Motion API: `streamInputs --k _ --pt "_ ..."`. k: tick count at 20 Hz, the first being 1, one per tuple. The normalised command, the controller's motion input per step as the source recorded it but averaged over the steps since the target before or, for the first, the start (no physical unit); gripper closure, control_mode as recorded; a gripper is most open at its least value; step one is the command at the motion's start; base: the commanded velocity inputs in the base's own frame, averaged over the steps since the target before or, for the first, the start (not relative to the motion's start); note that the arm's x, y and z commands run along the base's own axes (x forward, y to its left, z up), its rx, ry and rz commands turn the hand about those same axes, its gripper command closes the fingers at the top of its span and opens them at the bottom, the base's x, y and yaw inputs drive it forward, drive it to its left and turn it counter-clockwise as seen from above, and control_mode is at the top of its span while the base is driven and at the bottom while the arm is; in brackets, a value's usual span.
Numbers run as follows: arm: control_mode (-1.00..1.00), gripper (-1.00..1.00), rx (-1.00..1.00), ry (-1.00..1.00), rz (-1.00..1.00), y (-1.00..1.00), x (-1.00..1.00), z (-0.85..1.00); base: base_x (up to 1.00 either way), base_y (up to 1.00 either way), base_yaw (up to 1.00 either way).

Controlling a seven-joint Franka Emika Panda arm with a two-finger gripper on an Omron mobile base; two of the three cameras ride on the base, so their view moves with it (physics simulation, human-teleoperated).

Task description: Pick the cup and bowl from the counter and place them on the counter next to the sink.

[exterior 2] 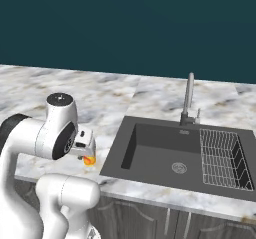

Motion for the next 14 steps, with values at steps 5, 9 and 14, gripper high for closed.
streamInputs --k 5,9,14 --pt "-1.00 -1.00 0.00 0.00 0.06 -0.10 -0.83 0.25 0.00 0.00 0.00" --pt "-1.00 -1.00 0.00 -0.06 0.04 -0.01 -0.76 0.03 0.00 0.00 0.00" --pt "-1.00 -1.00 0.00 -0.04 0.00 0.00 -0.22 0.00 0.00 0.00 0.00"
